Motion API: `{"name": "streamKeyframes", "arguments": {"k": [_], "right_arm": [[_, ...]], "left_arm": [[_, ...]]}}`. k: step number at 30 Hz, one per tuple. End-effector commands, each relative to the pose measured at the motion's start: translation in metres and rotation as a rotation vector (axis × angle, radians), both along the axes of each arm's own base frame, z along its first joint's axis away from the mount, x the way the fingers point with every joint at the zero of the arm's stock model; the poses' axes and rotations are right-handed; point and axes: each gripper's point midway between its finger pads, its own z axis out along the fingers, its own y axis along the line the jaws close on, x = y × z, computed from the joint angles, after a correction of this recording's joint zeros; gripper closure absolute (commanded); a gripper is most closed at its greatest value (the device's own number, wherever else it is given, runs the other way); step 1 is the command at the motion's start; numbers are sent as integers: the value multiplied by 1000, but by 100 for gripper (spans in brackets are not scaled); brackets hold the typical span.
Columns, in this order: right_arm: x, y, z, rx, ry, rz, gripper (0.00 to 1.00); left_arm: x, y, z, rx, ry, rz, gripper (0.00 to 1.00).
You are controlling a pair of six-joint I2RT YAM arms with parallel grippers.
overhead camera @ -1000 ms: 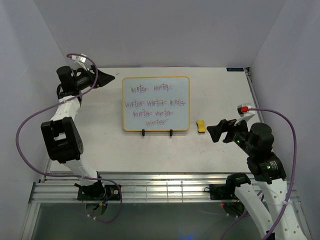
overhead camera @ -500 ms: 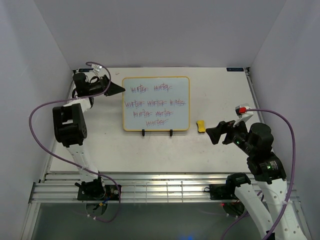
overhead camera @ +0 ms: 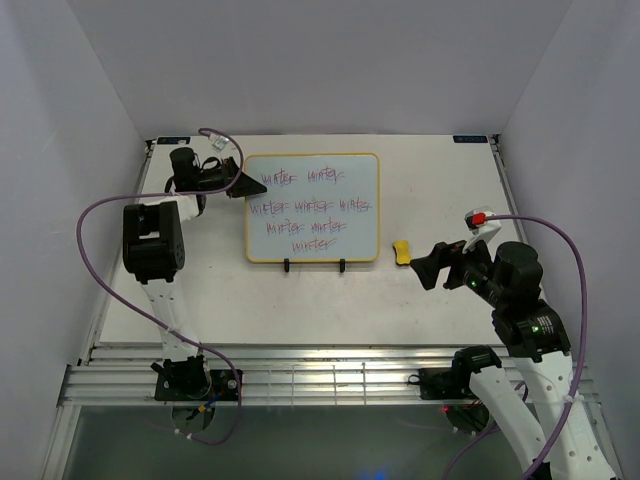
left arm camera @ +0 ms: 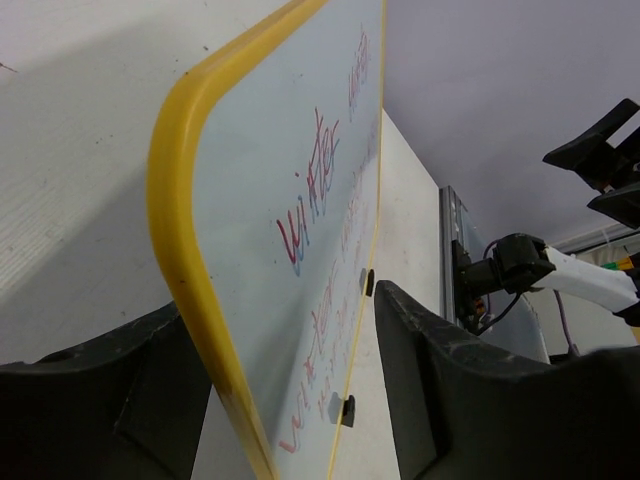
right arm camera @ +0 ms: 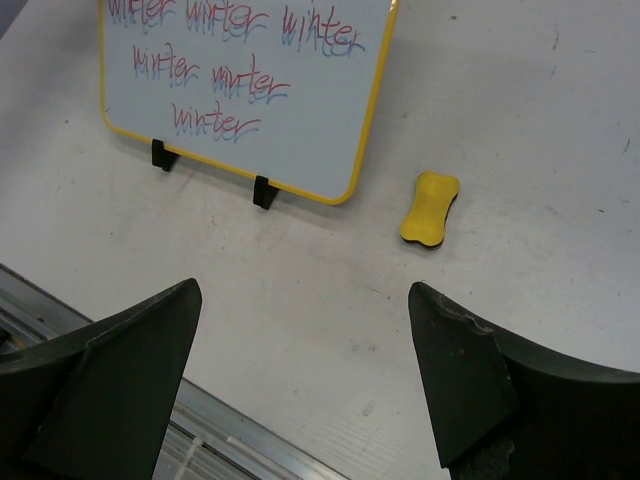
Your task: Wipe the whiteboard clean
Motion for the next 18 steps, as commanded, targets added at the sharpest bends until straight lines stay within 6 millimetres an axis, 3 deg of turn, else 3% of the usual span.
{"name": "streamKeyframes", "arguments": {"k": [1, 5, 18], "right_arm": [[-1, 2, 20, 5, -55, 19, 10], [0, 3, 22, 8, -61, 26, 10], [0, 4, 23, 4, -64, 32, 10]], "left_arm": [[0, 3, 7, -3, -56, -42, 31], [0, 2, 2, -9, -41, -57, 48], [3, 2, 4, -14, -42, -72, 56]]}}
